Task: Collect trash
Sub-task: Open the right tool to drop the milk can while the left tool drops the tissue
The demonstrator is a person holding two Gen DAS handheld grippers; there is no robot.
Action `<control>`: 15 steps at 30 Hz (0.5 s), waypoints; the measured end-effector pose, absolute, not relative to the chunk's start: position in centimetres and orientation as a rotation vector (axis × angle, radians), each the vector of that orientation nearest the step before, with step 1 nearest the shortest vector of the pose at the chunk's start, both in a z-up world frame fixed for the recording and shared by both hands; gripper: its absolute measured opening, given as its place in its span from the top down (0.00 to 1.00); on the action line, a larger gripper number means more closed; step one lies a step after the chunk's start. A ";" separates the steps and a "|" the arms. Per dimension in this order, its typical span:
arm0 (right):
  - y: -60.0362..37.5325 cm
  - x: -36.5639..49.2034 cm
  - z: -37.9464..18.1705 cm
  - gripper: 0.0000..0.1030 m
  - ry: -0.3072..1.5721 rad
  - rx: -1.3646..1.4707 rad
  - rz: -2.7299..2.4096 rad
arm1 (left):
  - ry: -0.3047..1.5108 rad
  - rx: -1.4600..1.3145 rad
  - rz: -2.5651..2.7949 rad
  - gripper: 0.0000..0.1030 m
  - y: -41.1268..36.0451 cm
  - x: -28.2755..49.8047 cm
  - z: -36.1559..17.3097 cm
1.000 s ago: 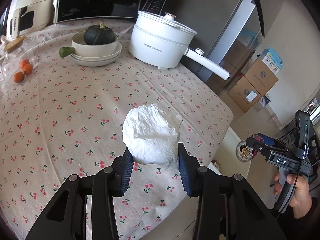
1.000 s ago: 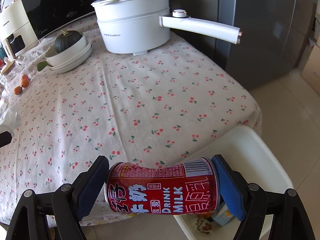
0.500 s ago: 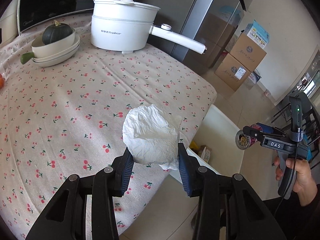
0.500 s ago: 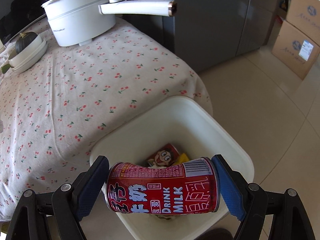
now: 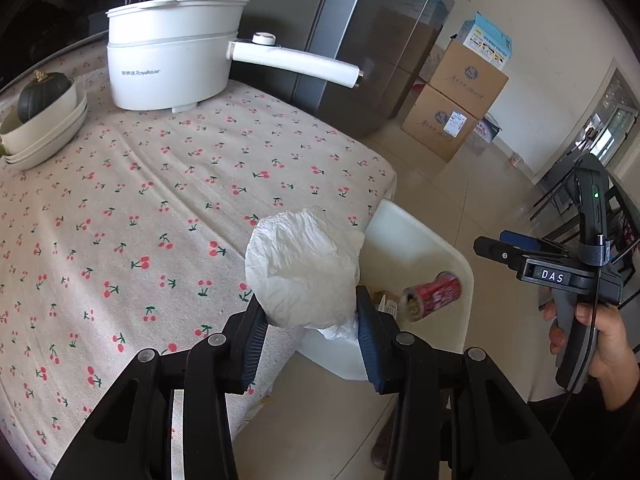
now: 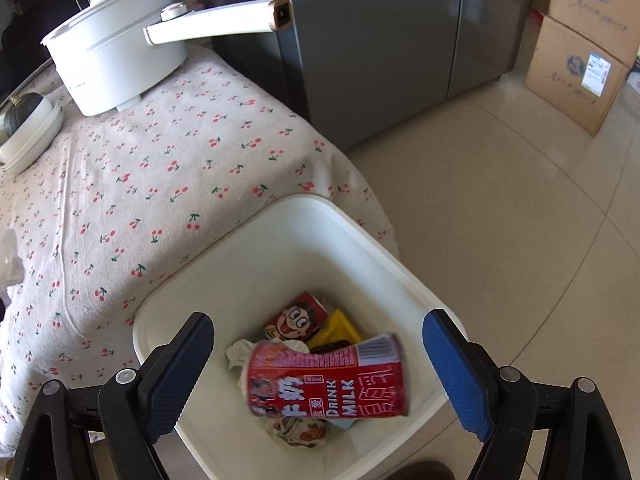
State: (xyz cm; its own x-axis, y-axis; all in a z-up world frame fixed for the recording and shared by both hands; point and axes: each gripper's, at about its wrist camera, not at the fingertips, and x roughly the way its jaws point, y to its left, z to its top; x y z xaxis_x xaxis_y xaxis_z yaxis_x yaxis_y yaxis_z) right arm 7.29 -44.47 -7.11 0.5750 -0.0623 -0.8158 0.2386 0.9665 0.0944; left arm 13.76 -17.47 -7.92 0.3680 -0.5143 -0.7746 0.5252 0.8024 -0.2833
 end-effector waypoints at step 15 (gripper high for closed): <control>-49.4 3.3 -7.1 0.11 0.951 0.264 -0.253 | 1.008 0.177 -0.805 0.57 -26.6 13.1 -11.5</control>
State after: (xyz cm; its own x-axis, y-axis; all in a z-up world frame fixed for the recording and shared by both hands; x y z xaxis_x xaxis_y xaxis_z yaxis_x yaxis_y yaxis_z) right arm 3.26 -49.39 -7.06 0.5565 -0.0966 -0.8252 0.3262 0.9389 0.1101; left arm 13.09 -26.58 -11.48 0.2791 -0.5186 -0.8082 0.6731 0.7059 -0.2205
